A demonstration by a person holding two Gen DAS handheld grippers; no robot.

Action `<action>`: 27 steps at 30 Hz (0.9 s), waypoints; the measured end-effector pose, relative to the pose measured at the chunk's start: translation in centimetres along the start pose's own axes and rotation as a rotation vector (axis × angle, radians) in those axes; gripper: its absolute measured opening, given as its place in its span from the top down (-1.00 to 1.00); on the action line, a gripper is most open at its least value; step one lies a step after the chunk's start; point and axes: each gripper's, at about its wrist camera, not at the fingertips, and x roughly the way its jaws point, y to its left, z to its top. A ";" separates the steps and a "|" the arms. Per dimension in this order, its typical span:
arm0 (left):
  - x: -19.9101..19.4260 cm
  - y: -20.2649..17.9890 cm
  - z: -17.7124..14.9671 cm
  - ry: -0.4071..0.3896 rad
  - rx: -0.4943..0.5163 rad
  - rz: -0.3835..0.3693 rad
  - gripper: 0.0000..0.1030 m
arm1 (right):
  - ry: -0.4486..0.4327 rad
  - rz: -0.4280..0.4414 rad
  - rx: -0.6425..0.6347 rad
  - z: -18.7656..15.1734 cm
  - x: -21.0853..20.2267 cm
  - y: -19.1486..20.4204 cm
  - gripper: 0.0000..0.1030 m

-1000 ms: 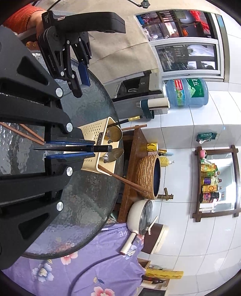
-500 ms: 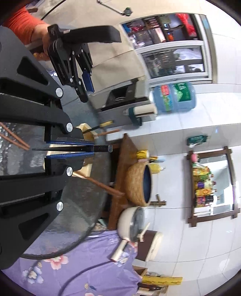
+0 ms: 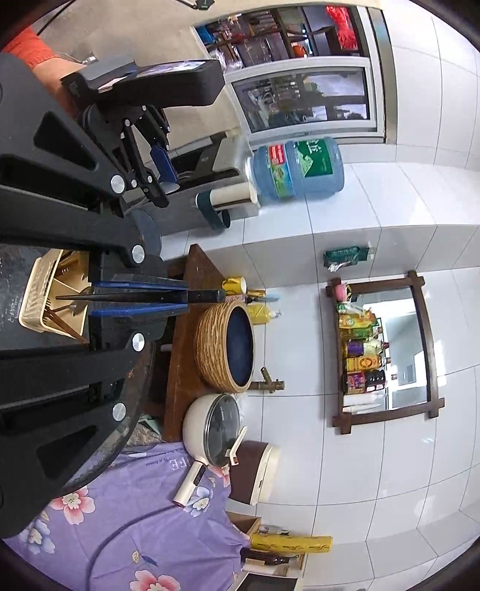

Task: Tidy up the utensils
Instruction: 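Carry the plastic spoon over the basket with left gripper while right gripper carries the black chopstick, then open left gripper to drop the spoon while right gripper drops the black chopstick into basket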

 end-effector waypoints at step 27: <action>6.1 -3.5 -10.4 0.143 0.092 0.014 0.32 | 0.160 0.012 0.102 -10.5 6.8 -3.1 0.84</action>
